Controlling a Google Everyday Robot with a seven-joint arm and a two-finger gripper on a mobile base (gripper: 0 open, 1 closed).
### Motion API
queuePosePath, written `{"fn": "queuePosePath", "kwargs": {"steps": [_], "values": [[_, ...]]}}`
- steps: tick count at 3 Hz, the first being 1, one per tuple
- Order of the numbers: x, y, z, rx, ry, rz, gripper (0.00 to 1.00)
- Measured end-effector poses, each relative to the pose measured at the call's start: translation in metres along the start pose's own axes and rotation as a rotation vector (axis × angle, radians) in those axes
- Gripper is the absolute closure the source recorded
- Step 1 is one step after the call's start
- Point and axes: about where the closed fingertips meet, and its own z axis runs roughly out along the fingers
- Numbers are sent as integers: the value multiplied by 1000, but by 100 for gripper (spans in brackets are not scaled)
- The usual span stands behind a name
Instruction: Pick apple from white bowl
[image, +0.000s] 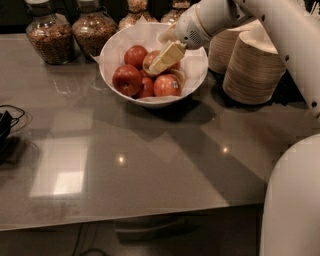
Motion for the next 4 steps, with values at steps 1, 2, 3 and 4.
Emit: {"fn": "queuePosePath", "kwargs": {"steps": [1,2,3,4], "values": [[5,1,4,-8,4,14,28],[12,5,10,-25,8,35,30],[18,11,16,-44,12,49,32],[16,12,15,-47,13,51,34]]}}
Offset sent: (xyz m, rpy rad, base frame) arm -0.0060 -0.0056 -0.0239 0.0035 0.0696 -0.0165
